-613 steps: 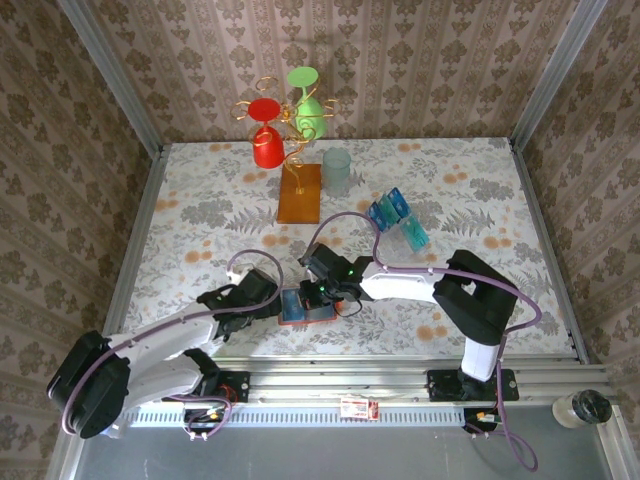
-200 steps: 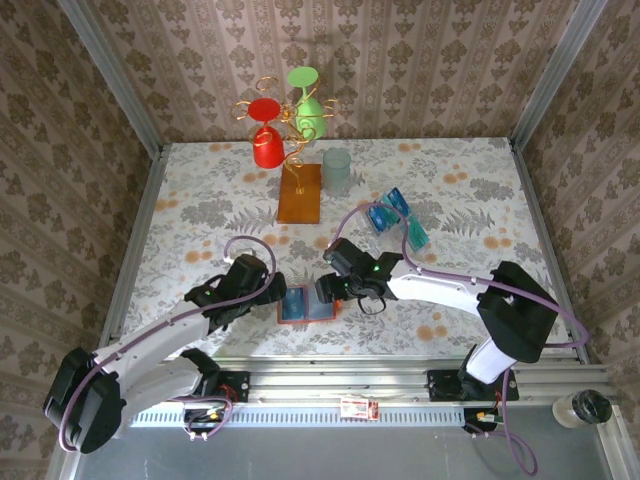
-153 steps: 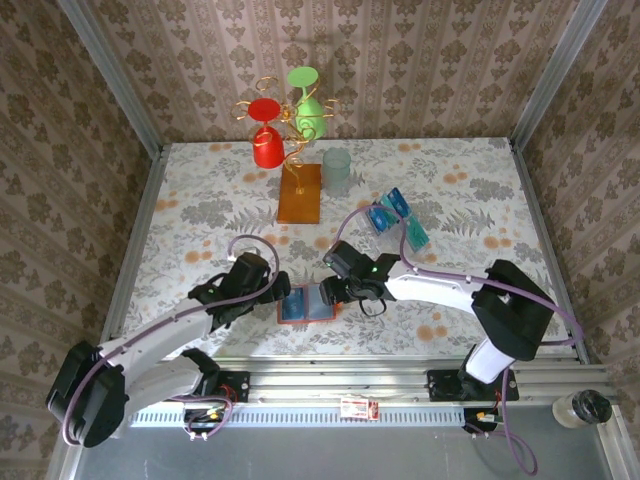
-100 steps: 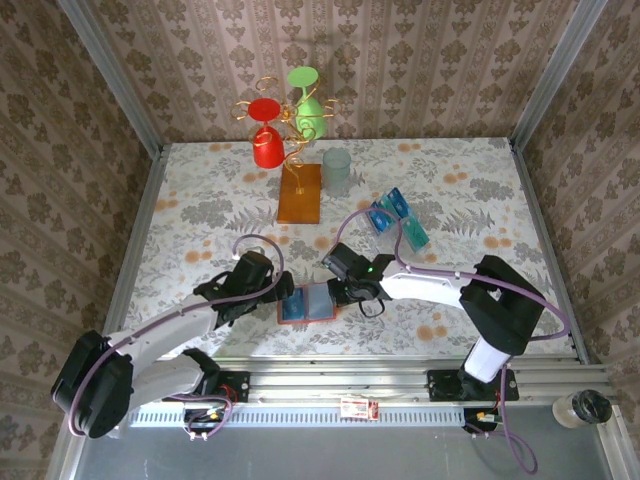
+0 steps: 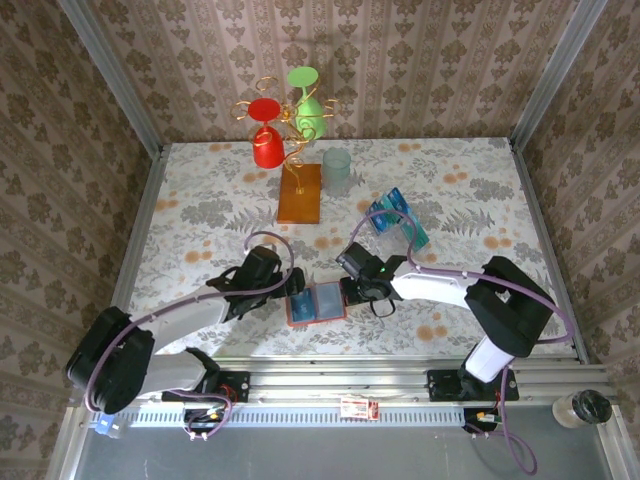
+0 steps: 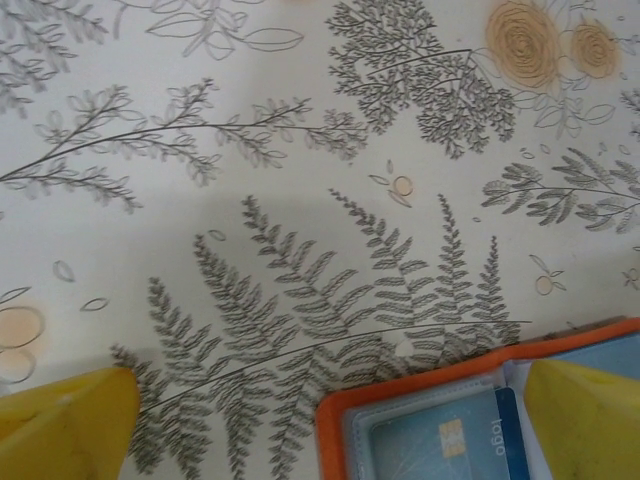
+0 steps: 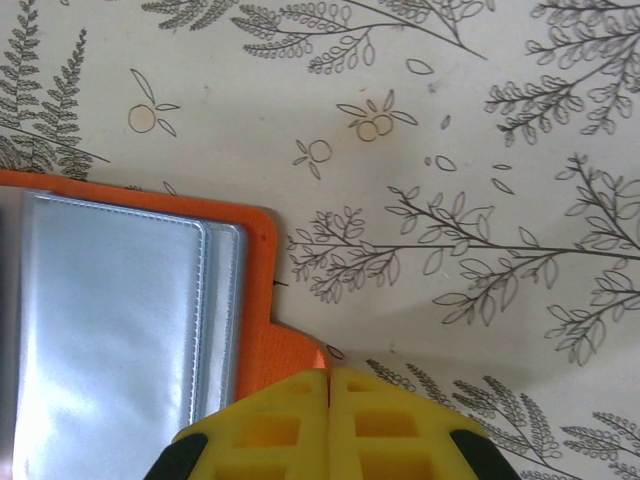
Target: Put the credit cards into the card holder
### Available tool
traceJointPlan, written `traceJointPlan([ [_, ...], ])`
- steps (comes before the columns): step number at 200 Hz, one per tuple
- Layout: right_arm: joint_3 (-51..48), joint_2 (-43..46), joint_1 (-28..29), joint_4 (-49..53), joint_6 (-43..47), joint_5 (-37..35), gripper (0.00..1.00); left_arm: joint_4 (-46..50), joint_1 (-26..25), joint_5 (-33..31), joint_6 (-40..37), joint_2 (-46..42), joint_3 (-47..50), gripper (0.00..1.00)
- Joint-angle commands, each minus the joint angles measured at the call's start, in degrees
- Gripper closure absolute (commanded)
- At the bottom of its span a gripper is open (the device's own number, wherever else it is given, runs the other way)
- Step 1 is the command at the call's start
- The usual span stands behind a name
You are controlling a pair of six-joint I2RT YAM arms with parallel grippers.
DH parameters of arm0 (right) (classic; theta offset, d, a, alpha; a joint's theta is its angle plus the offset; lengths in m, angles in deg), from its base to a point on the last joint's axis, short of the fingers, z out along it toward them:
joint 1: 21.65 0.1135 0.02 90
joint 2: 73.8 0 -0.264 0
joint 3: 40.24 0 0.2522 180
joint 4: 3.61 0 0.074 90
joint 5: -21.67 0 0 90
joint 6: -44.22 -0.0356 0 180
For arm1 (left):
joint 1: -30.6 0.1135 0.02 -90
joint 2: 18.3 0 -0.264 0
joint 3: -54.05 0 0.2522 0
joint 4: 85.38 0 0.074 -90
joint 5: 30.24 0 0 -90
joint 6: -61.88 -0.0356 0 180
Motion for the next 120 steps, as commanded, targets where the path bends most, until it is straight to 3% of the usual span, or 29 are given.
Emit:
traceJointPlan([
  [1, -1.7, 1.7, -0.3, -1.0, -1.0, -1.2, 1.0, -3.9, -0.8, 2.0, -0.8, 1.1, -1.4, 0.0],
  [120, -5.4, 2.3, -0.2, -5.9, -5.4, 0.9, 1.0, -11.4, -5.2, 2.3, 3.9, 4.6, 2.0, 0.0],
])
